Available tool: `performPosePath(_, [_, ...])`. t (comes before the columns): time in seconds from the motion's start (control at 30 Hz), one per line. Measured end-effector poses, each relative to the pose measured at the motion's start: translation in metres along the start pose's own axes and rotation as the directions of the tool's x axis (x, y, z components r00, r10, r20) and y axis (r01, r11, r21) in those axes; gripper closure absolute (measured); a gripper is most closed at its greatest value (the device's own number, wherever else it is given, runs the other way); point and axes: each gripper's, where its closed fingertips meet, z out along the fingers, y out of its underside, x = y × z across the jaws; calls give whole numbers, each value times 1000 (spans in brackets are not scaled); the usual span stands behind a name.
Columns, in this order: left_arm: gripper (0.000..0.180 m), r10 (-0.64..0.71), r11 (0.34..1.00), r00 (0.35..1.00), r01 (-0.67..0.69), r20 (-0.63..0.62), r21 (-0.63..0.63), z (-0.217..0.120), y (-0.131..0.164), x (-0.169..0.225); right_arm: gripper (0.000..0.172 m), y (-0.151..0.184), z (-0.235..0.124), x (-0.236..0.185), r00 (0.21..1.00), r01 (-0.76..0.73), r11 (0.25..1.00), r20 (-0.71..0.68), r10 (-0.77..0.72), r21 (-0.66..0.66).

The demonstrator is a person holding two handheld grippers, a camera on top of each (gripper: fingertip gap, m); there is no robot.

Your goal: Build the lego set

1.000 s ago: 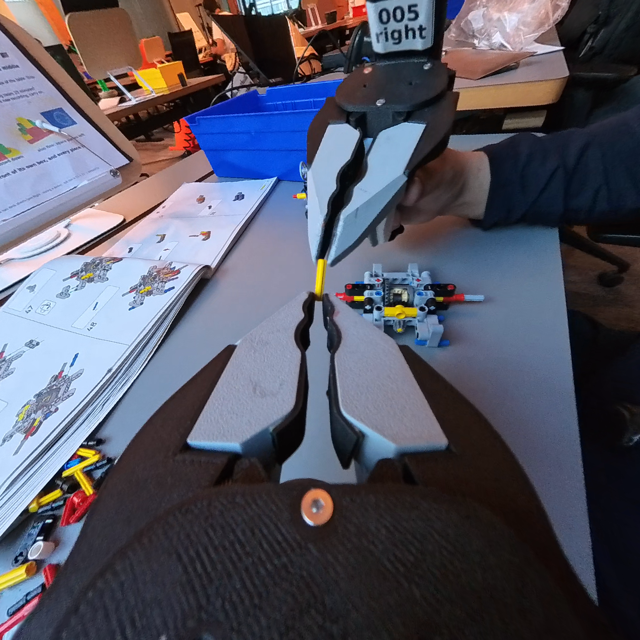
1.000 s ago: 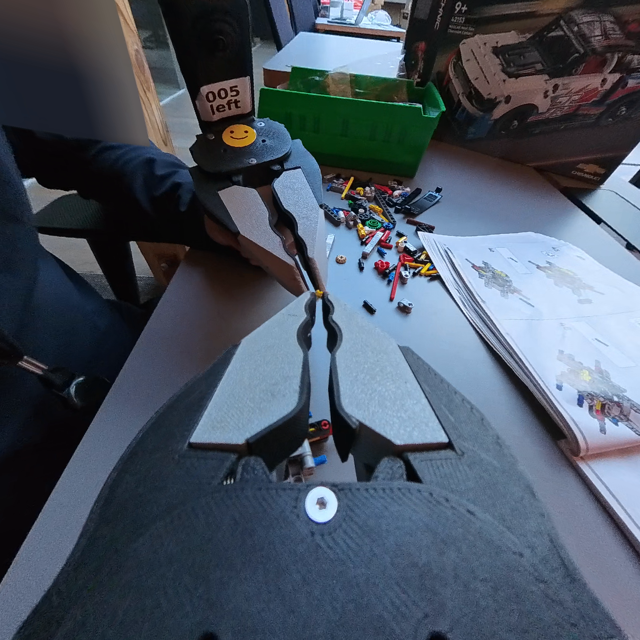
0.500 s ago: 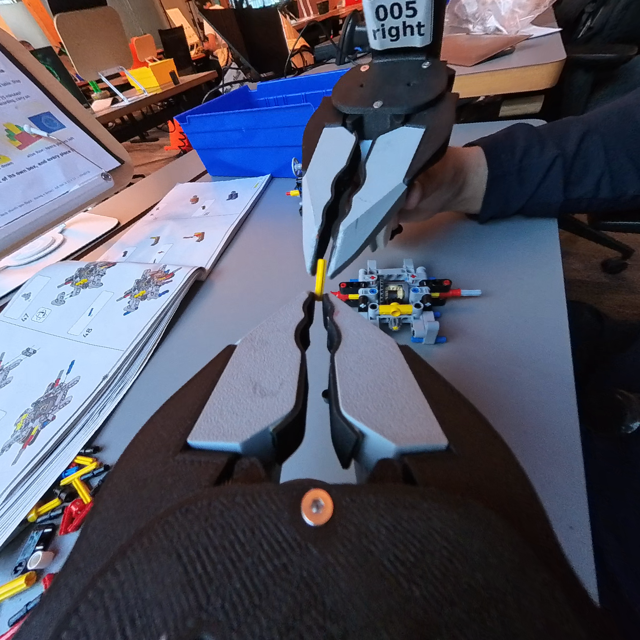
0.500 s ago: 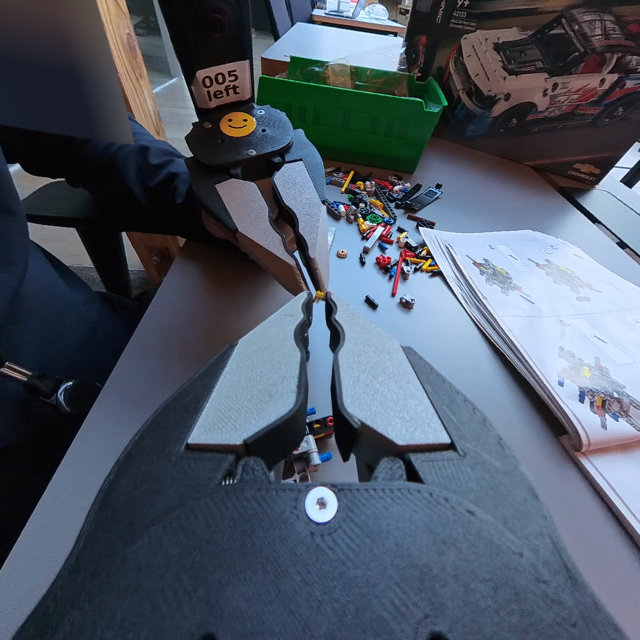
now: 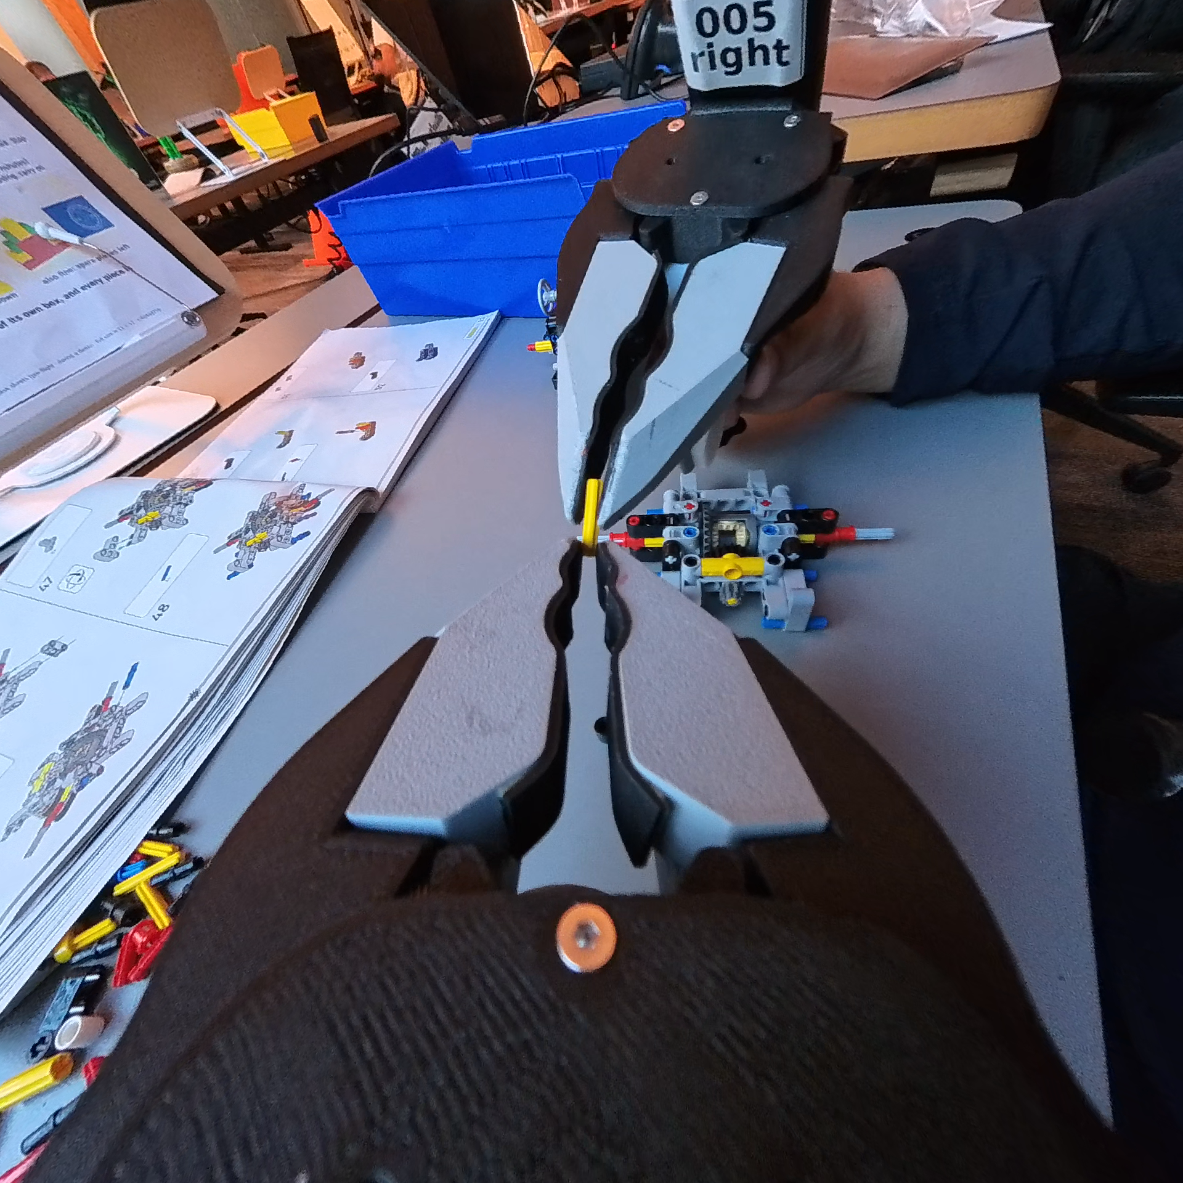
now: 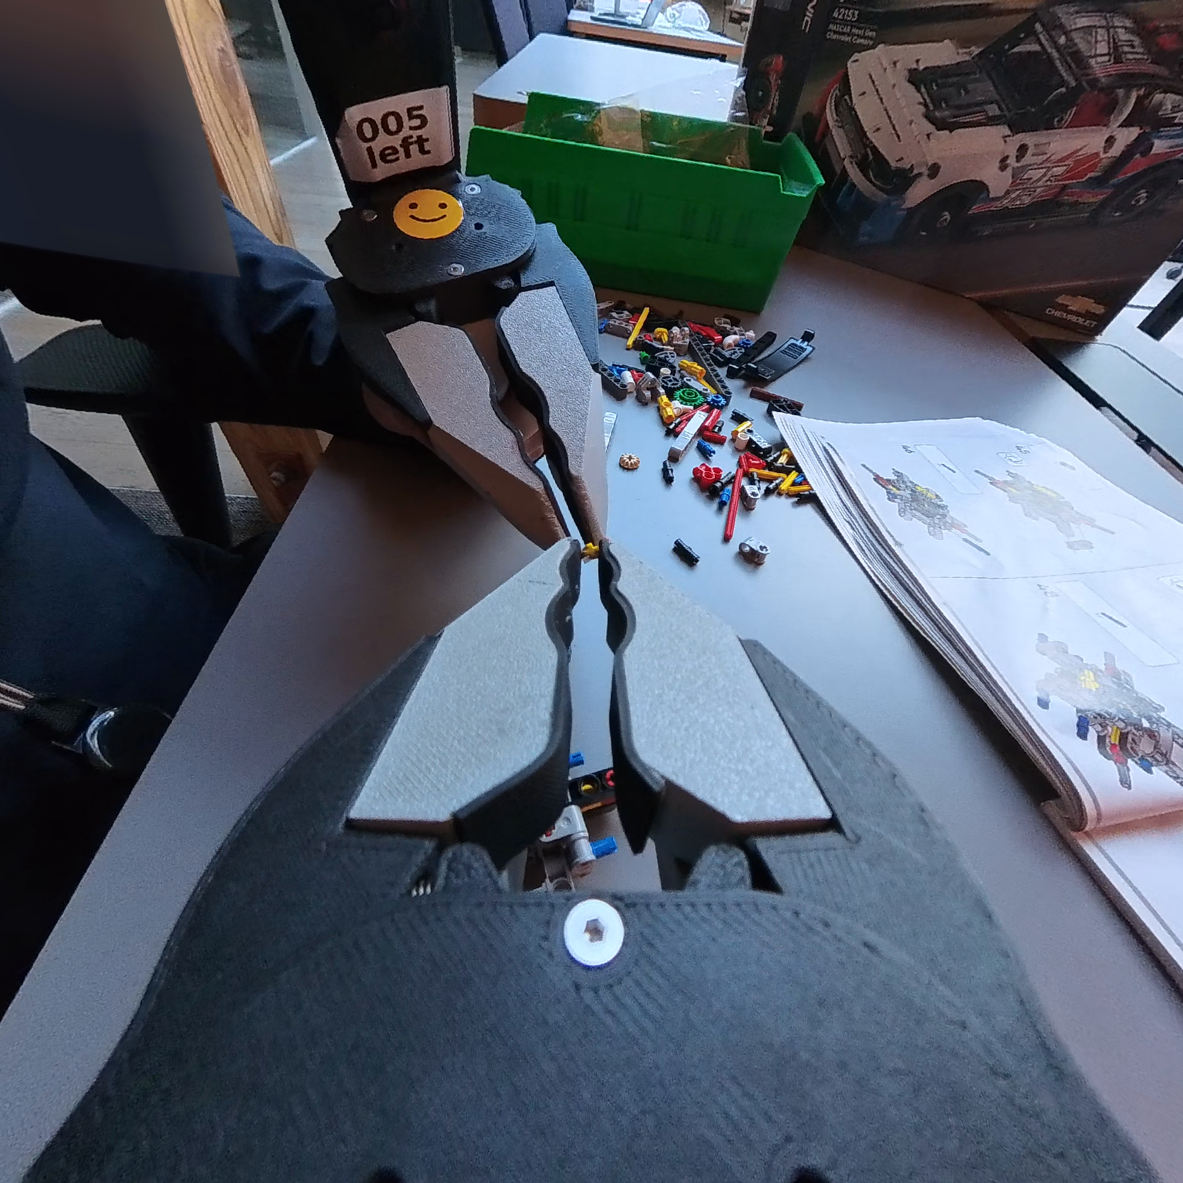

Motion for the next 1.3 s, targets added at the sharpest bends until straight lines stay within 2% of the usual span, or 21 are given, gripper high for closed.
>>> performPosePath(0.73, [179,-12,1000,1000,12,3,-3,1,1,-2,171,0,2,-1,1000,6,1000,-12,-6,-9])
performPosePath(0.93, [180,-33,999,999,33,4,-1,0,1,-4,171,-9,1,0,998,-55,997,23,54,44])
performPosePath(1.3, [172,-103,995,995,103,9,-5,-2,2,-13,171,-2,-11,20,990,-129,991,-54,130,18])
